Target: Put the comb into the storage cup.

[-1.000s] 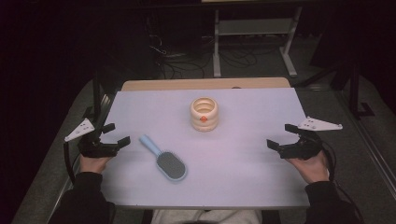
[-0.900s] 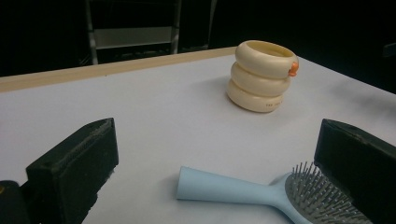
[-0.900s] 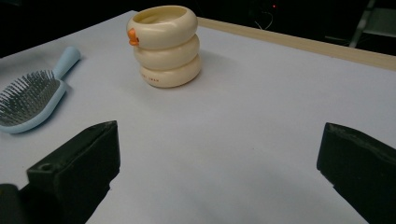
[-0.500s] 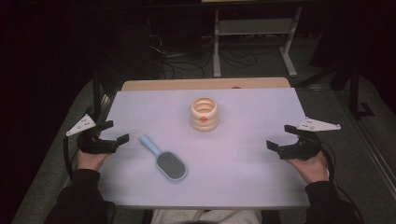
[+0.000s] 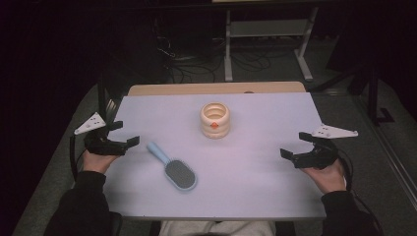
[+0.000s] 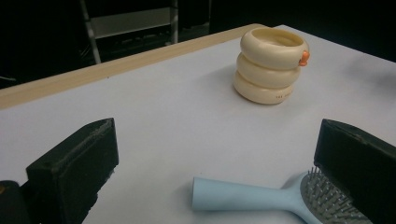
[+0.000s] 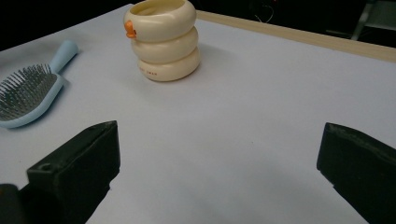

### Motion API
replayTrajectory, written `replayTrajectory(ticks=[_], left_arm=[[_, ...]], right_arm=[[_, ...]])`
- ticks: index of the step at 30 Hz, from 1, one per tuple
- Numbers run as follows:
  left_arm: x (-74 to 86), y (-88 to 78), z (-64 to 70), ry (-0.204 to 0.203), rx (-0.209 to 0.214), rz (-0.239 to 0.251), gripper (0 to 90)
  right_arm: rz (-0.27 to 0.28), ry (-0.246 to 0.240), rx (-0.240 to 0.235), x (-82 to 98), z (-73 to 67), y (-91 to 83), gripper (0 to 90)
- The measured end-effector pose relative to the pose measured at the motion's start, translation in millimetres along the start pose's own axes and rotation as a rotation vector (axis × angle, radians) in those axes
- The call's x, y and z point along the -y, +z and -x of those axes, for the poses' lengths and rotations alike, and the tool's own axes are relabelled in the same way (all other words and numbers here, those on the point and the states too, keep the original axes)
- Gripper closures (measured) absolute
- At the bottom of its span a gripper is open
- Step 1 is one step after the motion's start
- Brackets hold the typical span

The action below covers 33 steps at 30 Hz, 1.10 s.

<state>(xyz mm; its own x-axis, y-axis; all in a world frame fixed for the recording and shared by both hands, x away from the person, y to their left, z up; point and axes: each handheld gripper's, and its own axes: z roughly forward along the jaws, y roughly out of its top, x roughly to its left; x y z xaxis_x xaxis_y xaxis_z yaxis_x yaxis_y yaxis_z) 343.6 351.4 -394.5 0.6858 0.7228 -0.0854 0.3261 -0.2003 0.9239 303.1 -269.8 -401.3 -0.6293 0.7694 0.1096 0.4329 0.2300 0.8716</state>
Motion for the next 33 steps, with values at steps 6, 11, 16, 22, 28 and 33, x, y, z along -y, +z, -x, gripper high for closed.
replayTrajectory(ticks=[6,11,16,22,28,33], left_arm=[[-12.2,8.9,0.3,0.031,0.018,-0.041,0.0],[-23.9,14.7,0.5,0.047,0.029,-0.059,0.0],[-33.7,20.3,-0.7,0.054,0.033,-0.068,0.0],[-40.3,31.0,-1.0,0.069,0.051,-0.105,0.0],[-42.3,42.5,-4.0,0.070,0.065,-0.124,0.0],[-41.4,50.5,-4.4,0.071,0.082,-0.143,1.9]], right_arm=[[-0.003,0.001,-0.004,0.1,0.0,0.5,0.0],[-0.005,0.000,-0.006,0.2,-0.1,0.5,0.0],[-0.010,0.001,-0.010,0.2,-0.4,0.7,0.0],[-0.013,0.000,-0.014,0.2,-0.3,1.1,0.0],[-0.017,-0.001,-0.017,0.3,-0.6,1.8,0.0],[-0.019,-0.002,-0.020,0.5,-0.4,2.1,0.0]])
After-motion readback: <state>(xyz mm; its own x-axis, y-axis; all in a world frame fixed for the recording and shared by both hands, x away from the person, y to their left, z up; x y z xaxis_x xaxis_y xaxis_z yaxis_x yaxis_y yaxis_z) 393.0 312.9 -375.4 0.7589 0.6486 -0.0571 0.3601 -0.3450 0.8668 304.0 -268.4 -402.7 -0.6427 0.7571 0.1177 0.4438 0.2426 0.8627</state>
